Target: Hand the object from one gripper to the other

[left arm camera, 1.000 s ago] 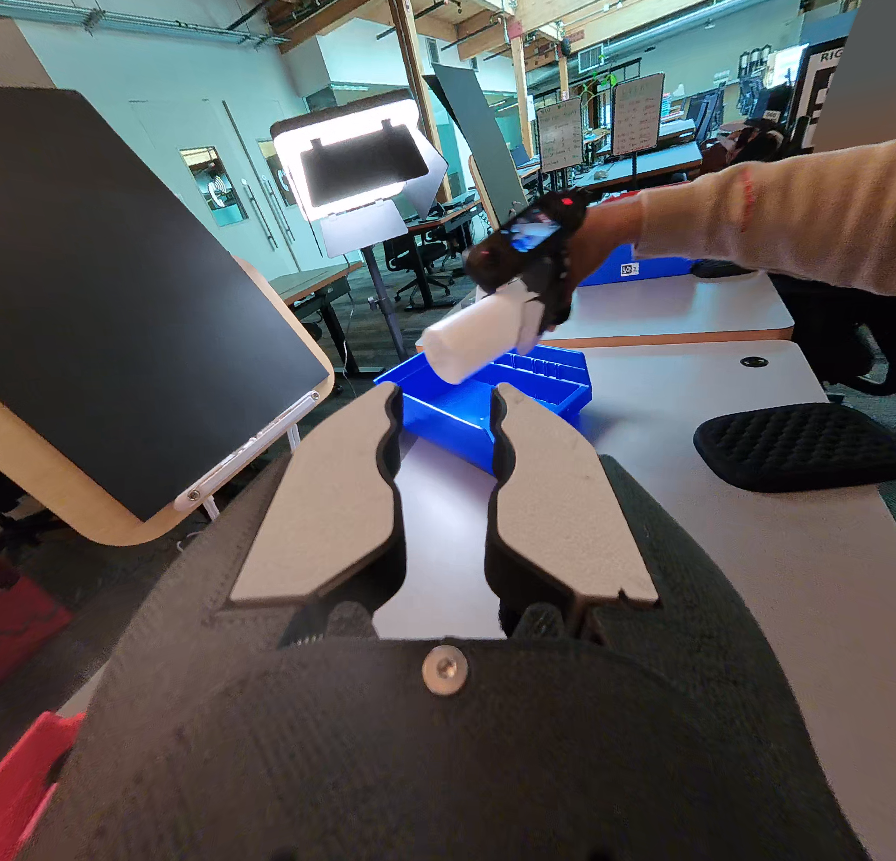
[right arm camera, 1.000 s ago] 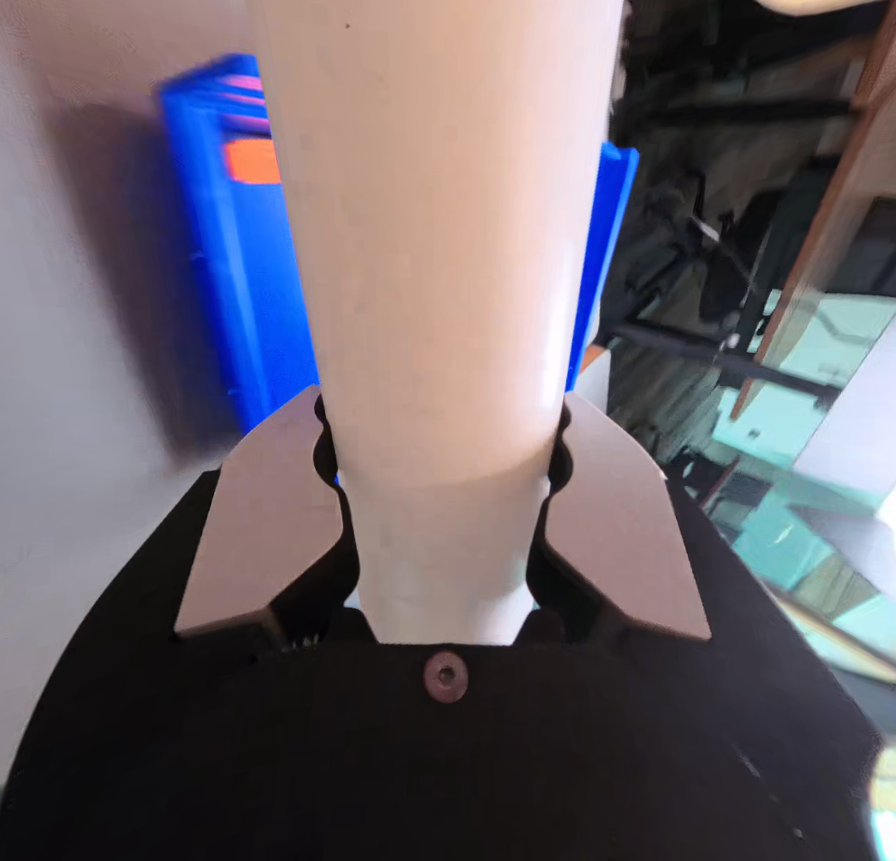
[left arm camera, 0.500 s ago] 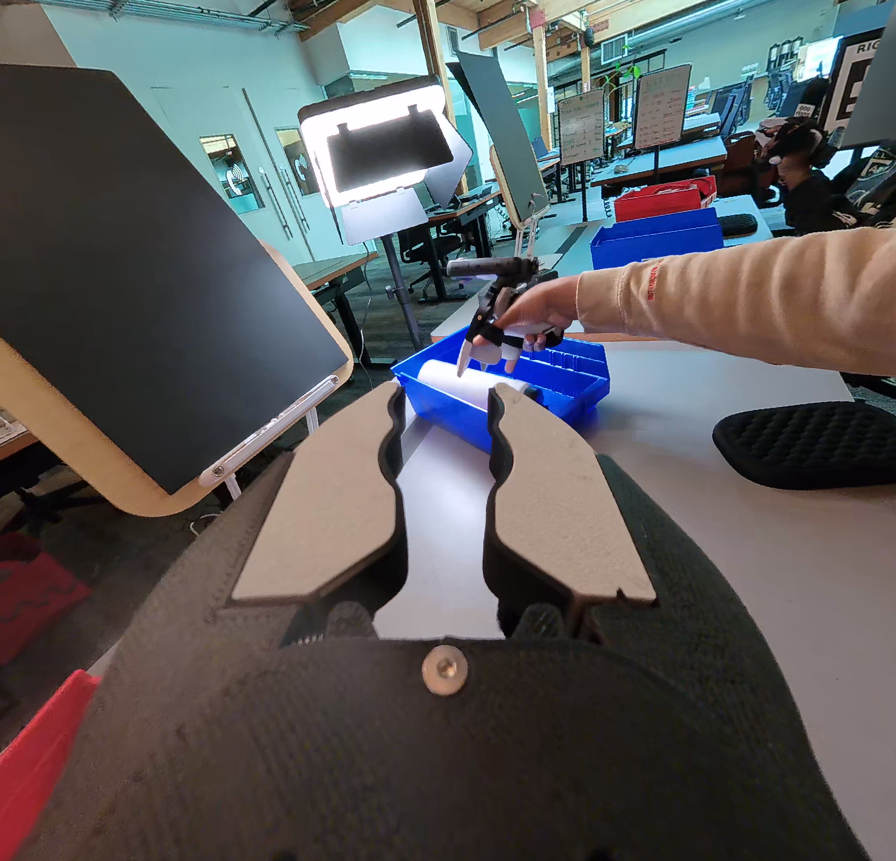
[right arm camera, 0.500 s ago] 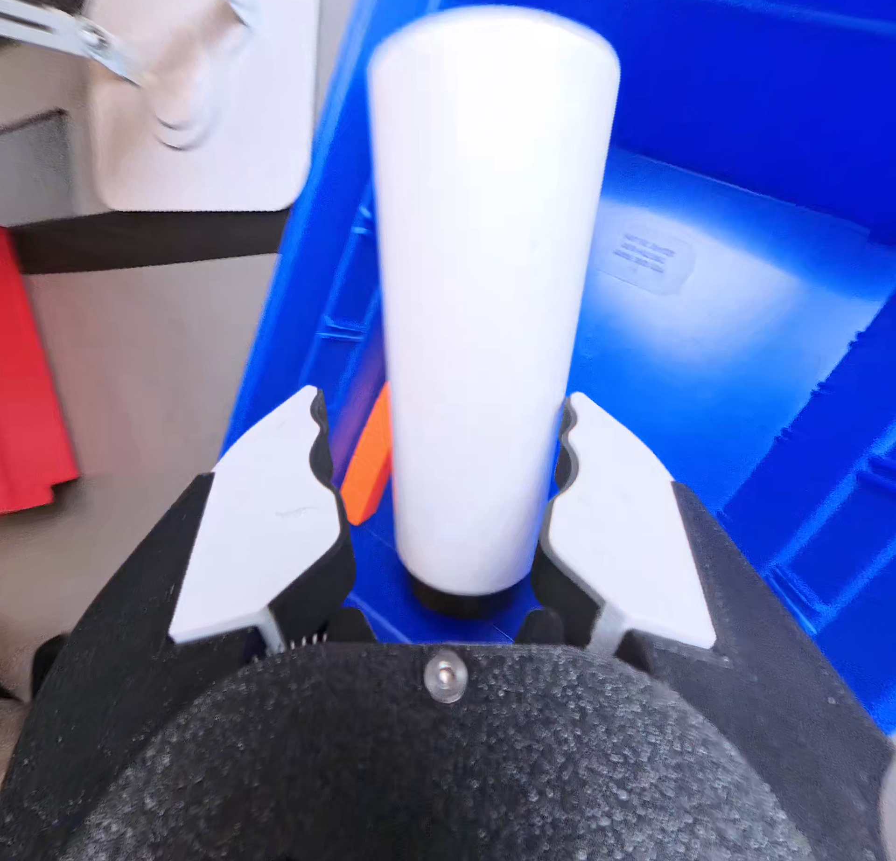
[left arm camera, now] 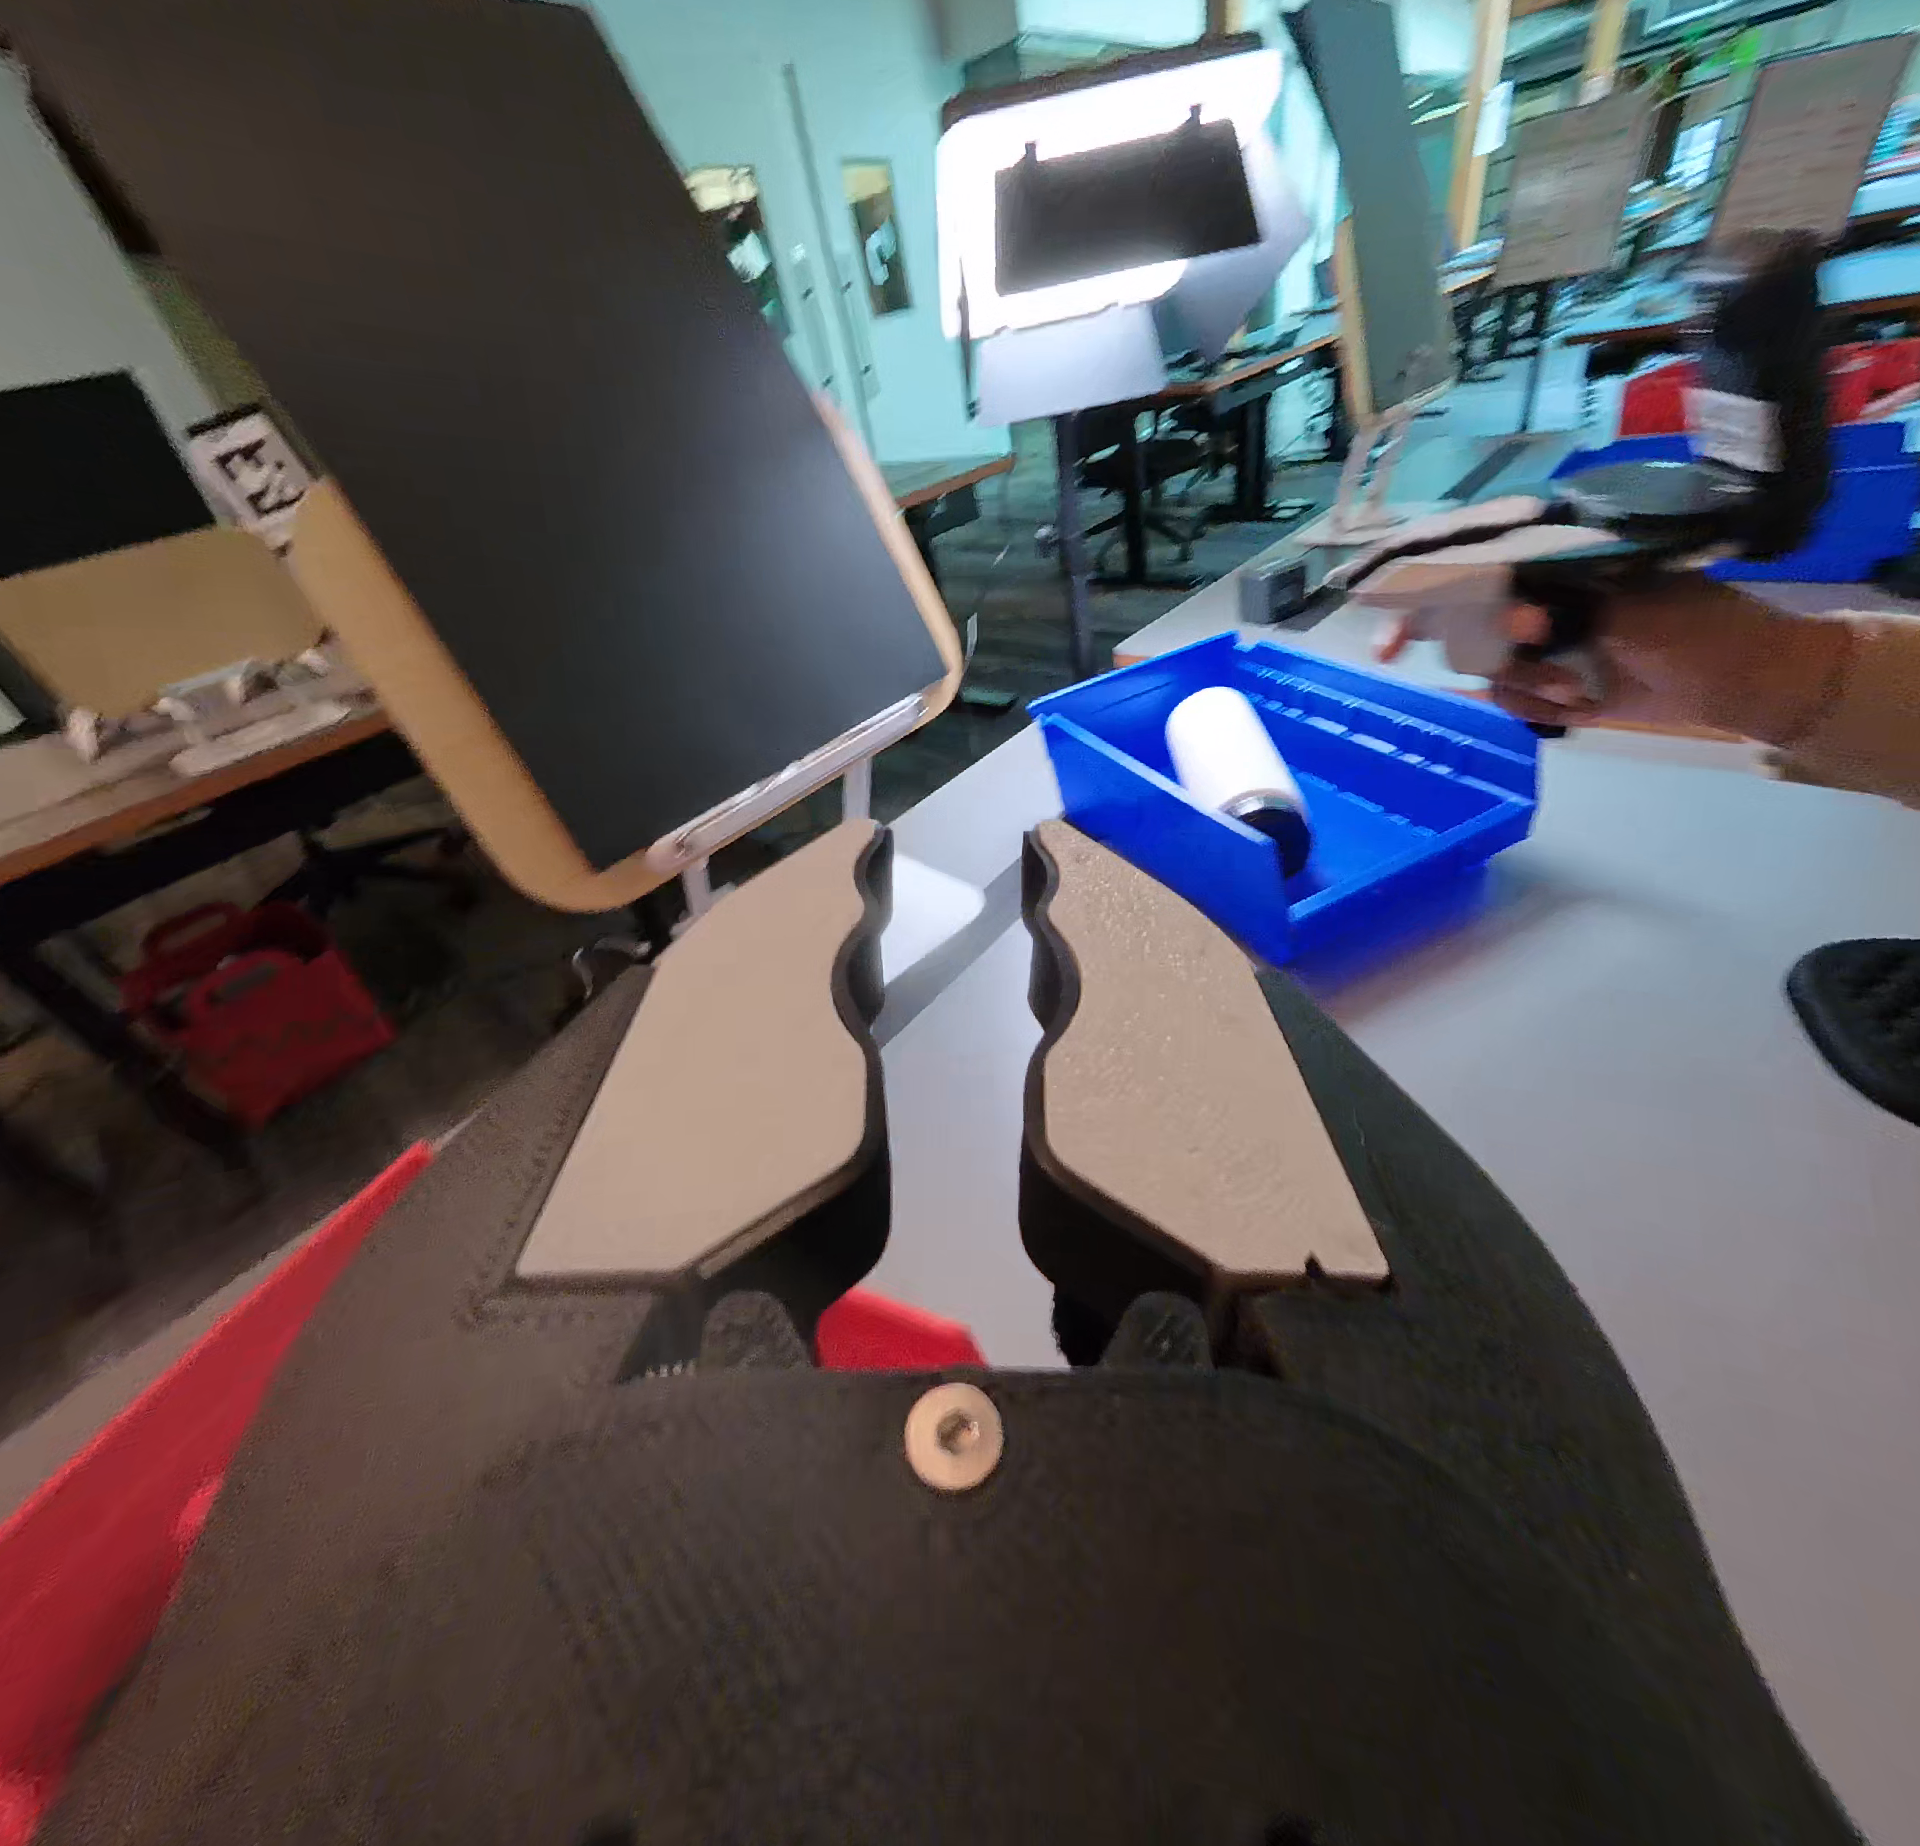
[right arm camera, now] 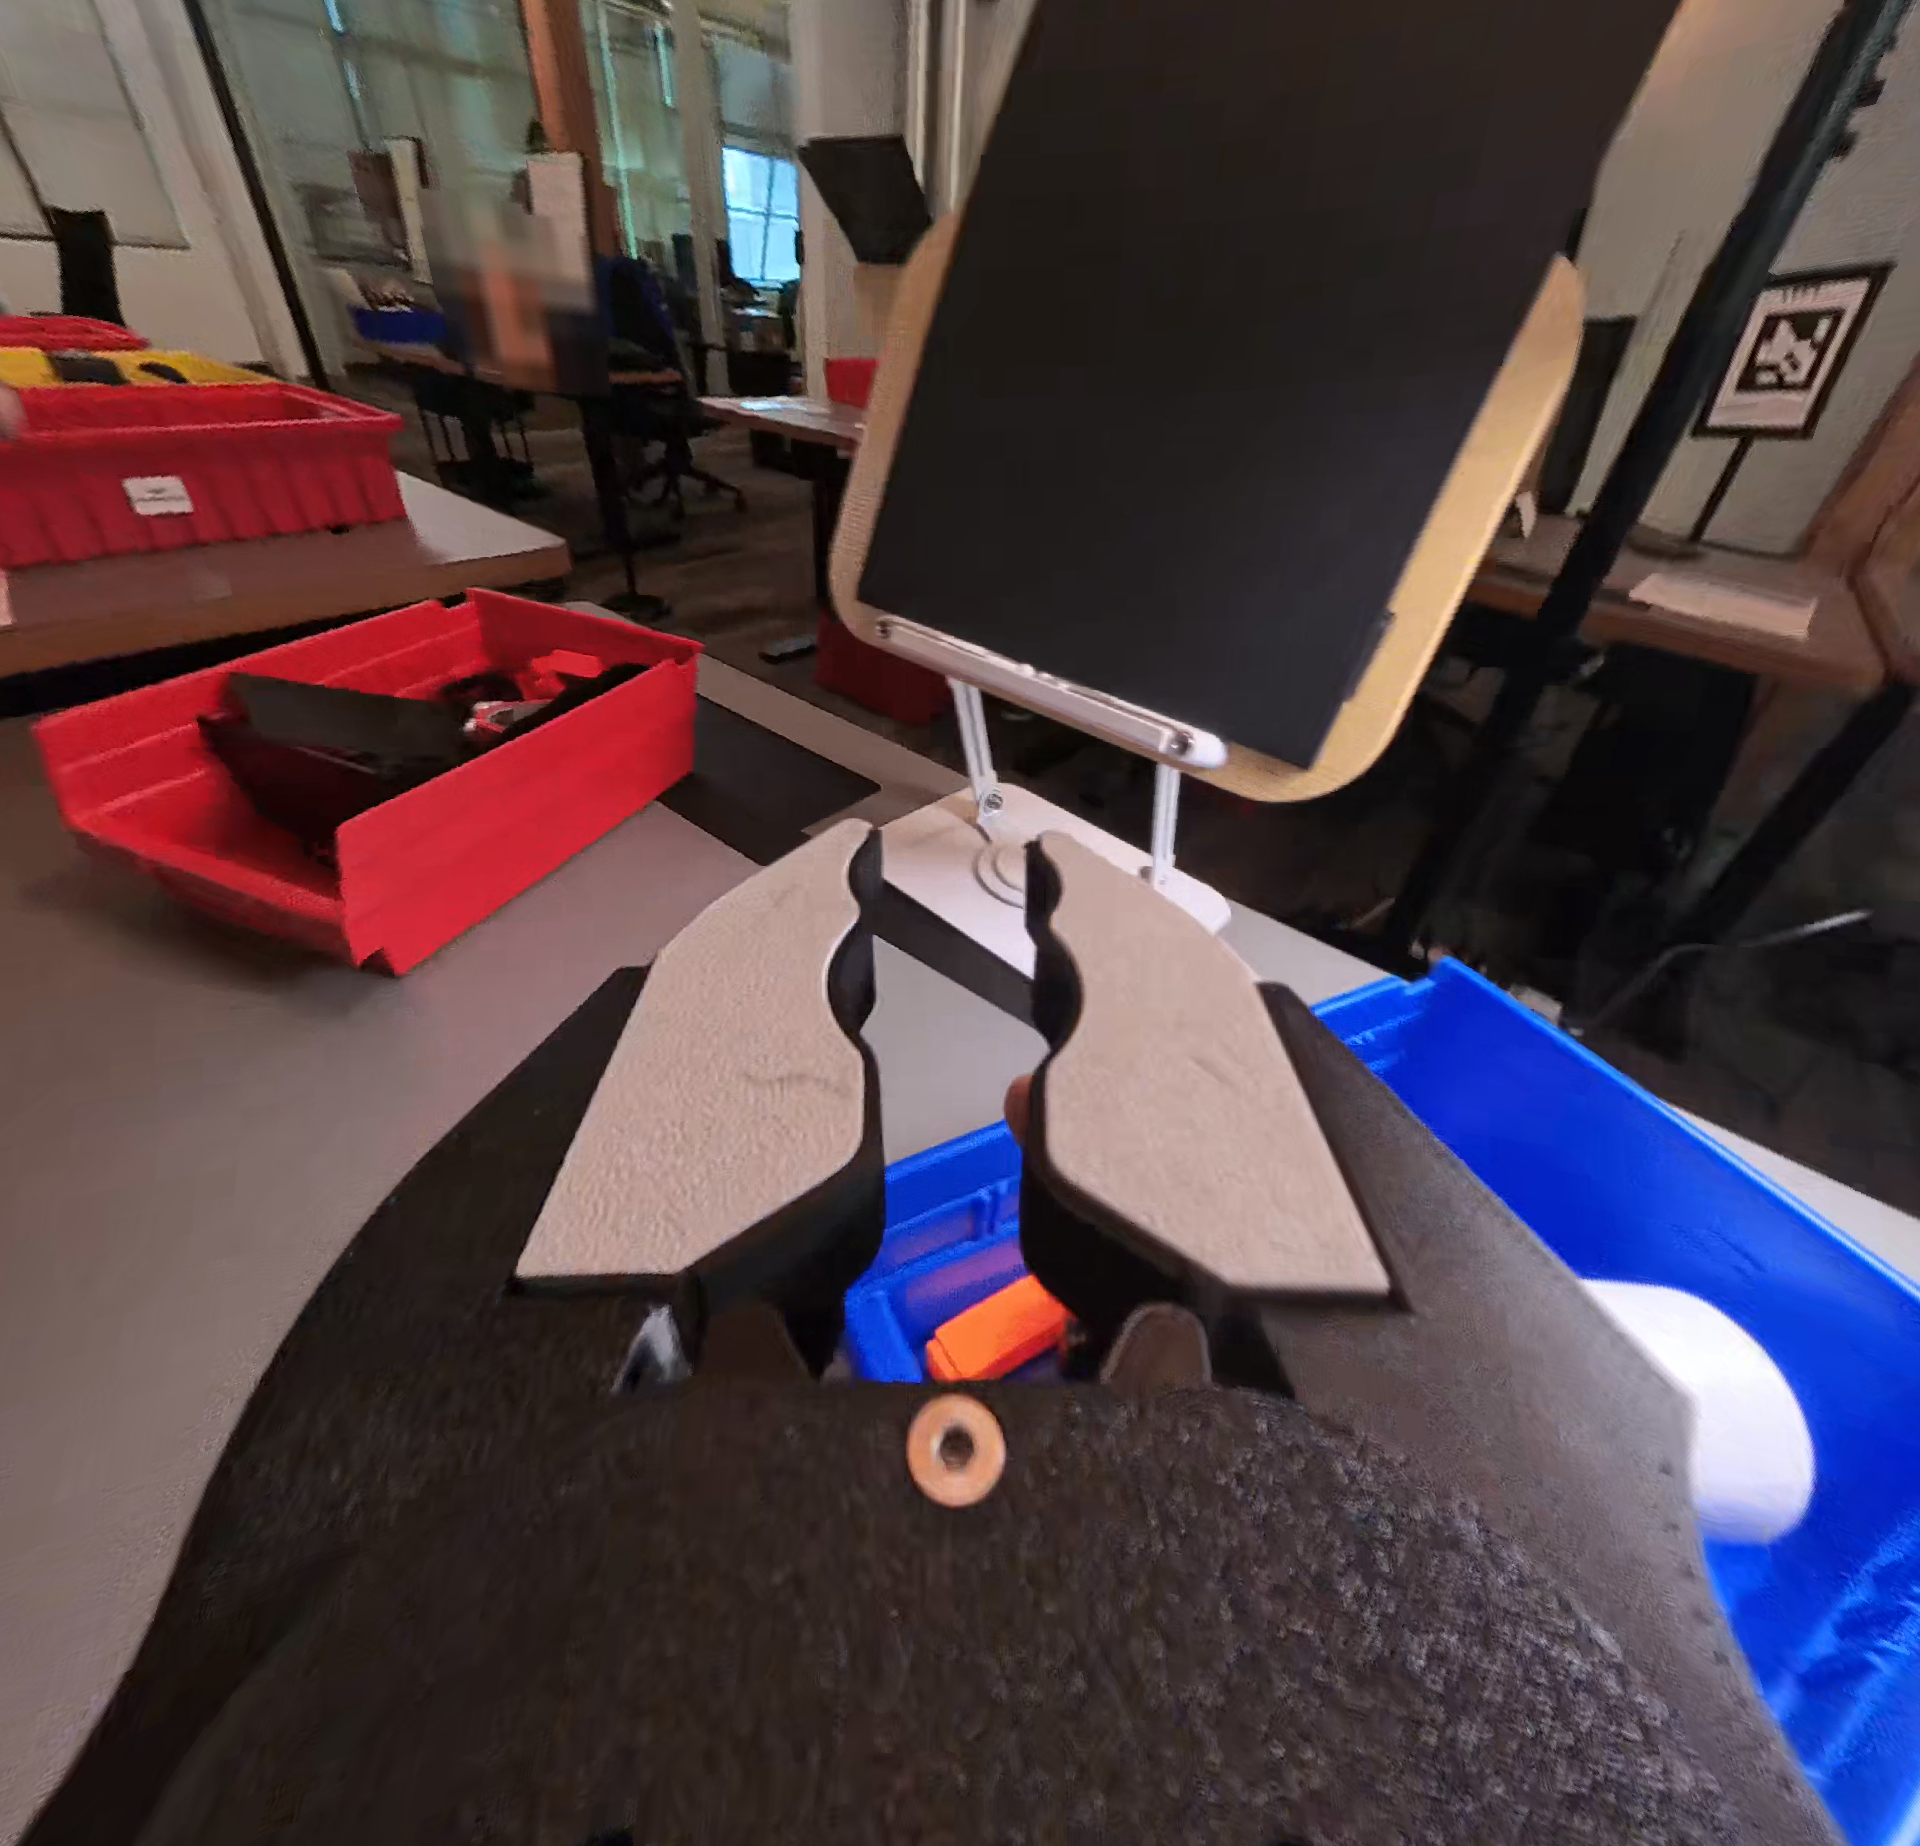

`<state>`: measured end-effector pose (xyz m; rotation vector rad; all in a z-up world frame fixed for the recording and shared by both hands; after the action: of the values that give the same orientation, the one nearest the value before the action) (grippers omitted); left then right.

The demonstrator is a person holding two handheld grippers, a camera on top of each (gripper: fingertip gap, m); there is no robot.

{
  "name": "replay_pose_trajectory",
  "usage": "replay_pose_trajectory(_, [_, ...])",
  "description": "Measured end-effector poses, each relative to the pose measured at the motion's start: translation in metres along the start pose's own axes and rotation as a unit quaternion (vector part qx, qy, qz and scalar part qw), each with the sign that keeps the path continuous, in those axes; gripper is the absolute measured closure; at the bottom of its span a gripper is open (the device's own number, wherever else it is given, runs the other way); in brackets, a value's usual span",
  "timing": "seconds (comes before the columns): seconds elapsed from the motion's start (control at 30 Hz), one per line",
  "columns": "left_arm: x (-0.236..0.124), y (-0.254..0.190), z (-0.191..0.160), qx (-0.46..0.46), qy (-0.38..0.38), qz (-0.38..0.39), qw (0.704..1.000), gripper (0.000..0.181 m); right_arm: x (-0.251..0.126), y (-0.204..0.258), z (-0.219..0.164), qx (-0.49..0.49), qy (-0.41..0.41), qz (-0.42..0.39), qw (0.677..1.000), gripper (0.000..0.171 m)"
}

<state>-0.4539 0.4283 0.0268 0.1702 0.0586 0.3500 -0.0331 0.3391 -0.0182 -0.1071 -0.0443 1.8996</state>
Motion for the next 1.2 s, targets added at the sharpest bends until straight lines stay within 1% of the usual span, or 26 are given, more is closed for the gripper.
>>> replay_pose_trajectory(0.1, [-0.005,0.023,-0.016,-0.019,0.050,0.045,0.998,0.158,-0.013,0.041,-0.033,-0.016,-0.024,0.028,0.999,0.169])
replay_pose_trajectory(0.17, [-0.003,0.044,-0.029,-0.036,0.101,0.067,0.992,0.158,-0.019,0.062,-0.059,-0.017,-0.033,0.044,0.998,0.171])
replay_pose_trajectory(0.2, [0.000,0.056,-0.039,-0.056,0.143,0.073,0.985,0.157,-0.020,0.069,-0.073,-0.014,-0.033,0.051,0.998,0.171])
replay_pose_trajectory(0.27, [0.009,0.077,-0.063,-0.127,0.234,0.070,0.961,0.154,-0.020,0.079,-0.098,-0.012,-0.033,0.058,0.998,0.171])
replay_pose_trajectory(0.33, [0.020,0.093,-0.091,-0.206,0.288,0.061,0.933,0.152,-0.016,0.083,-0.119,-0.013,-0.028,0.048,0.998,0.171])
replay_pose_trajectory(0.4, [0.029,0.103,-0.121,-0.285,0.335,0.054,0.896,0.146,-0.011,0.088,-0.128,0.003,-0.001,0.066,0.998,0.171])
replay_pose_trajectory(0.47, [0.036,0.106,-0.142,-0.367,0.337,0.027,0.866,0.145,-0.011,0.094,-0.132,-0.014,0.003,0.075,0.997,0.171])
replay_pose_trajectory(0.5, [0.038,0.109,-0.150,-0.394,0.338,0.025,0.855,0.144,-0.012,0.097,-0.133,-0.026,0.007,0.080,0.996,0.171])
replay_pose_trajectory(0.57, [0.045,0.112,-0.161,-0.436,0.331,0.018,0.836,0.144,-0.013,0.102,-0.135,-0.040,0.015,0.093,0.995,0.171])
replay_pose_trajectory(0.6, [0.049,0.112,-0.165,-0.459,0.325,0.013,0.827,0.146,-0.014,0.105,-0.135,-0.043,0.014,0.100,0.994,0.171])
replay_pose_trajectory(0.67, [0.057,0.113,-0.169,-0.480,0.313,0.012,0.820,0.155,-0.014,0.108,-0.135,-0.044,0.017,0.110,0.993,0.171])
replay_pose_trajectory(0.73, [0.063,0.112,-0.168,-0.465,0.326,0.014,0.823,0.156,-0.014,0.110,-0.136,-0.048,0.021,0.115,0.992,0.171])
replay_pose_trajectory(0.83, [0.064,0.110,-0.160,-0.412,0.346,0.022,0.843,0.163,-0.015,0.111,-0.136,-0.062,0.022,0.112,0.991,0.171])
replay_pose_trajectory(0.87, [0.063,0.109,-0.155,-0.391,0.348,0.022,0.852,0.175,-0.016,0.111,-0.135,-0.062,0.022,0.112,0.992,0.171])
replay_pose_trajectory(0.9, [0.060,0.108,-0.147,-0.366,0.338,0.020,0.867,0.176,-0.017,0.111,-0.135,-0.061,0.021,0.110,0.992,0.171])
replay_pose_trajectory(1.0, [0.047,0.100,-0.103,-0.292,0.252,0.021,0.922,0.178,-0.019,0.109,-0.131,-0.066,0.011,0.099,0.993,0.171])
replay_pose_trajectory(1.07, [0.039,0.084,-0.067,-0.223,0.186,0.008,0.957,0.178,-0.019,0.105,-0.122,-0.068,-0.004,0.090,0.994,0.171])
replay_pose_trajectory(1.13, [0.034,0.056,-0.032,-0.165,0.106,-0.041,0.980,0.177,-0.014,0.102,-0.102,-0.043,-0.017,0.091,0.995,0.171])
replay_pose_trajectory(1.17, [0.034,0.041,-0.015,-0.140,0.061,-0.070,0.986,0.177,-0.010,0.105,-0.087,-0.022,-0.026,0.112,0.993,0.170])
replay_pose_trajectory(1.2, [0.034,0.024,-0.002,-0.118,0.018,-0.101,0.988,0.178,-0.006,0.109,-0.069,0.004,-0.038,0.136,0.990,0.166])
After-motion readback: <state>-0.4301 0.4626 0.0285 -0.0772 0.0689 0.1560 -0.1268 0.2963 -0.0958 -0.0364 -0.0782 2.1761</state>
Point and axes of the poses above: each gripper's, where its closed fingertips meet, x out along the fingers, z out of its top, y = z × x across the jaws, the point moved 9 cm from there along -x, back along the fingers, and after that the axes turned 2 degrees about -z, right-handed, at the moved point
